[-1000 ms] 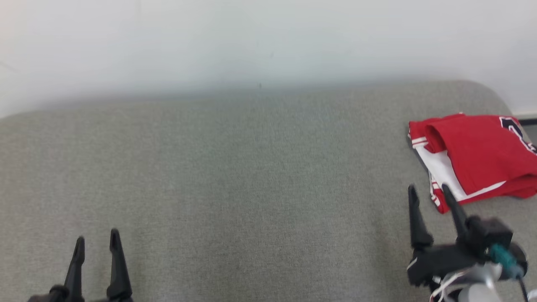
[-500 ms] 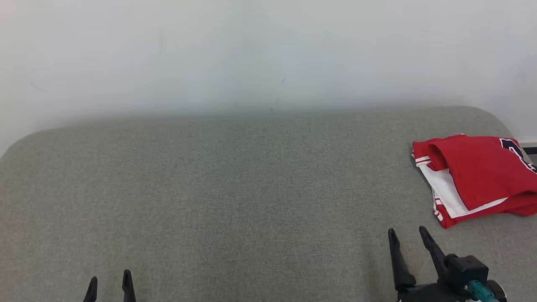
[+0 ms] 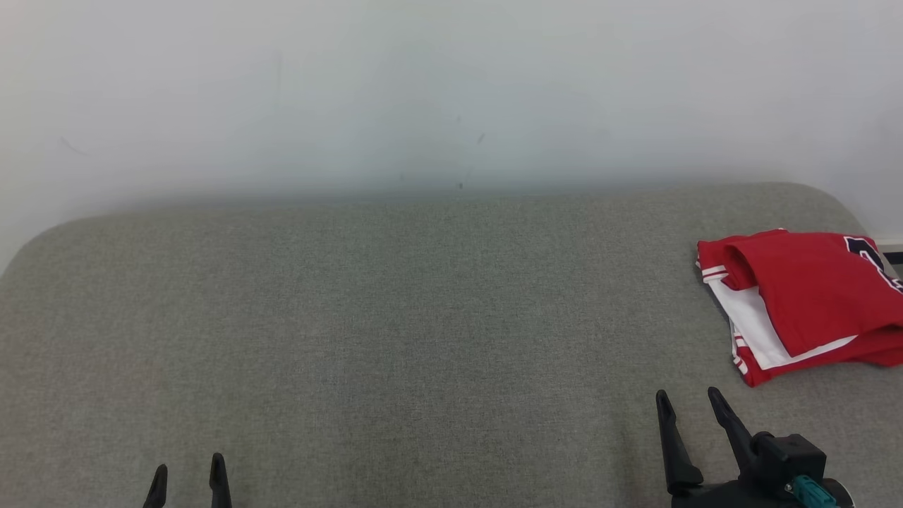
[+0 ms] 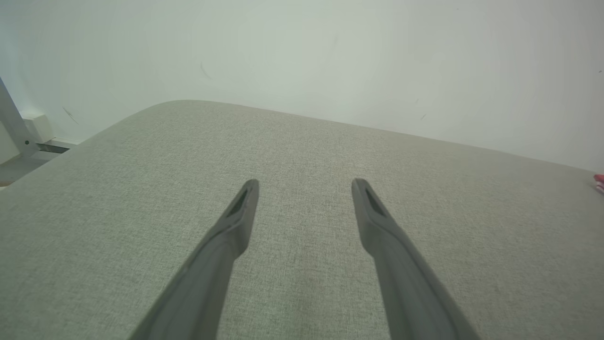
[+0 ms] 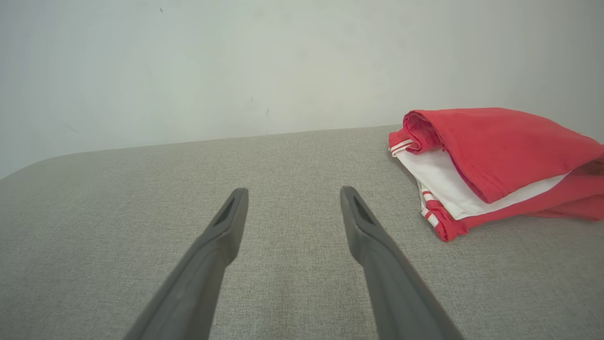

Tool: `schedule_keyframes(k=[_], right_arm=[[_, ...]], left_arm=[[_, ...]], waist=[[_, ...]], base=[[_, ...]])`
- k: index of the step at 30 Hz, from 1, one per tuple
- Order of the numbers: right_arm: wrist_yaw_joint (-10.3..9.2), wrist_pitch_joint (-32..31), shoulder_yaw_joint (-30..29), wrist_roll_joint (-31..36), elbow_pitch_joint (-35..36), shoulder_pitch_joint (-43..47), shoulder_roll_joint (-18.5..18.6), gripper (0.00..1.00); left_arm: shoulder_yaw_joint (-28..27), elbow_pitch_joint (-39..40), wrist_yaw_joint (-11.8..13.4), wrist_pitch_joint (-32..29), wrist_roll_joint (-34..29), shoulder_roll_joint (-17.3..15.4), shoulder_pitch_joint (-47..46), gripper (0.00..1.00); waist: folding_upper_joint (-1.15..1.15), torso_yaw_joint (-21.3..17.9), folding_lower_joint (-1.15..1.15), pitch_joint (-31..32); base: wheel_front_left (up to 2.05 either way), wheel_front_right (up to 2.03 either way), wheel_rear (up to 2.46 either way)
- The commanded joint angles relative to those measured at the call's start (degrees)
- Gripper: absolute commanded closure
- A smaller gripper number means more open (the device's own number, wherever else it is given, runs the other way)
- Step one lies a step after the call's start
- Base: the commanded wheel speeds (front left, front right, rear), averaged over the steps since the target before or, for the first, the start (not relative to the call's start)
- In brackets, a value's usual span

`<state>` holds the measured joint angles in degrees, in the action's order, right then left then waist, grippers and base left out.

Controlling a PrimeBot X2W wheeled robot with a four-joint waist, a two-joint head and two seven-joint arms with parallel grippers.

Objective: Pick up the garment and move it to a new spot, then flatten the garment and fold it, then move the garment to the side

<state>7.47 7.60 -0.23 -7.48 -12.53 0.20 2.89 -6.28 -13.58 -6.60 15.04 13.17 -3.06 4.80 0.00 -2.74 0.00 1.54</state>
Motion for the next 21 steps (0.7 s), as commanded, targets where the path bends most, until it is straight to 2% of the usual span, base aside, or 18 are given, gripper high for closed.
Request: schedule_keyframes(k=[1, 19, 20, 21], right_arm=[[0.02, 0.12, -0.11, -0.06, 0.05, 0.59, -0.02, 0.00], [0.02, -0.25, -0.31, -0.03, 1.00, 0.61, -0.02, 0.00], [0.00, -0.08, -0.41, 0.09, 0.76, 0.02, 0.00, 1.00], [0.00, -0.10, -0.44, -0.01, -0.11, 0.07, -0.03, 1.00]], left_arm=[[-0.08, 0.38, -0.21, 0.13, -0.40, 0.10, 0.92, 0.00], [0.54, 0.72, -0.41, 0.13, 0.37, 0.19, 0.69, 0.00], [0.54, 0.70, -0.06, 0.00, 0.25, 0.10, -0.02, 1.00], [0.55, -0.31, 0.03, -0.10, 0.39, 0.25, -0.07, 1.00]], waist=[[0.00, -0.04, 0.00, -0.19], [0.00, 0.62, 0.00, -0.88], [0.00, 0.62, 0.01, -0.88], [0.00, 0.64, 0.01, -0.90]], base=[[0.00, 0.00, 0.00], [0.00, 0.00, 0.00], [0.00, 0.00, 0.00], [0.00, 0.00, 0.00]])
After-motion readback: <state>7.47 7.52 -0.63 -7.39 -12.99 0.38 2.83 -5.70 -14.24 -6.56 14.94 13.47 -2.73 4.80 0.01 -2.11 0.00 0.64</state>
